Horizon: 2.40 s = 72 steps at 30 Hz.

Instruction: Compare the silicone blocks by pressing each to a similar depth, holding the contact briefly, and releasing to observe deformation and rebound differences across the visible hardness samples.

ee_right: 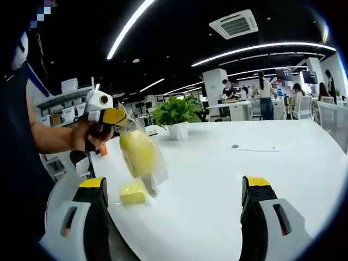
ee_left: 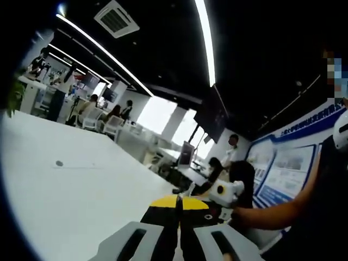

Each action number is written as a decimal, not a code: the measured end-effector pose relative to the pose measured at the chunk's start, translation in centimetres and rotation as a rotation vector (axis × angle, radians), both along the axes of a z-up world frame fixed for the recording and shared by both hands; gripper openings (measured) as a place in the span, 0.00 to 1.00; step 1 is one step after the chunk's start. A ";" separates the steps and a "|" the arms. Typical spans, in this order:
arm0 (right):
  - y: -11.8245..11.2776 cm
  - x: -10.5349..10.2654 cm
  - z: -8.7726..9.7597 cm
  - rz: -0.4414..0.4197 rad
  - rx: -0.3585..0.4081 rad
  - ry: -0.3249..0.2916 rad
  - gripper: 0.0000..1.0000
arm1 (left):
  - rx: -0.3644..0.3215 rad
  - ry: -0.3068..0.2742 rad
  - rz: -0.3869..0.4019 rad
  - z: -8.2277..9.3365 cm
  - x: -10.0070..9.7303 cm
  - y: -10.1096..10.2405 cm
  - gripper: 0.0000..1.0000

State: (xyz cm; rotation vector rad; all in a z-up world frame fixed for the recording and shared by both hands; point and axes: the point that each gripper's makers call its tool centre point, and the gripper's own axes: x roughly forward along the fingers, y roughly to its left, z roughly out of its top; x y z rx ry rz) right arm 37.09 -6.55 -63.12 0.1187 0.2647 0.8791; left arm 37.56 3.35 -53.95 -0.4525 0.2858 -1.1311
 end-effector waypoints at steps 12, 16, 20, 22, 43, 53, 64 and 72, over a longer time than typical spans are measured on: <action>-3.3 -1.6 -1.9 -0.090 -0.015 0.041 0.96 | -0.016 0.033 -0.024 -0.9 0.0 -2.4 0.00; -3.8 -1.9 -2.2 -0.106 -0.014 0.053 0.96 | -0.021 0.052 -0.040 -1.6 -0.2 -3.6 0.00; -4.4 -2.2 -2.6 -0.116 -0.021 0.058 0.96 | -0.026 0.071 -0.051 -2.2 -0.3 -4.6 0.00; -4.7 -2.4 -2.7 -0.122 -0.026 0.058 0.96 | -0.027 0.079 -0.056 -2.5 -0.5 -5.1 0.00; -6.2 -3.3 -5.1 -0.173 -0.051 0.081 0.96 | -0.043 0.229 -0.014 -7.5 0.2 -5.7 0.00; -6.2 -3.7 -5.9 -0.176 -0.059 0.107 0.96 | -0.021 0.277 -0.010 -9.8 -0.2 -5.7 0.00; -6.2 -3.9 -6.2 -0.178 -0.063 0.115 0.96 | -0.038 0.317 -0.001 -11.1 0.0 -5.7 0.00; -6.1 -3.9 -6.4 -0.175 -0.066 0.131 0.96 | -0.024 0.315 0.060 -12.3 1.7 -4.9 0.00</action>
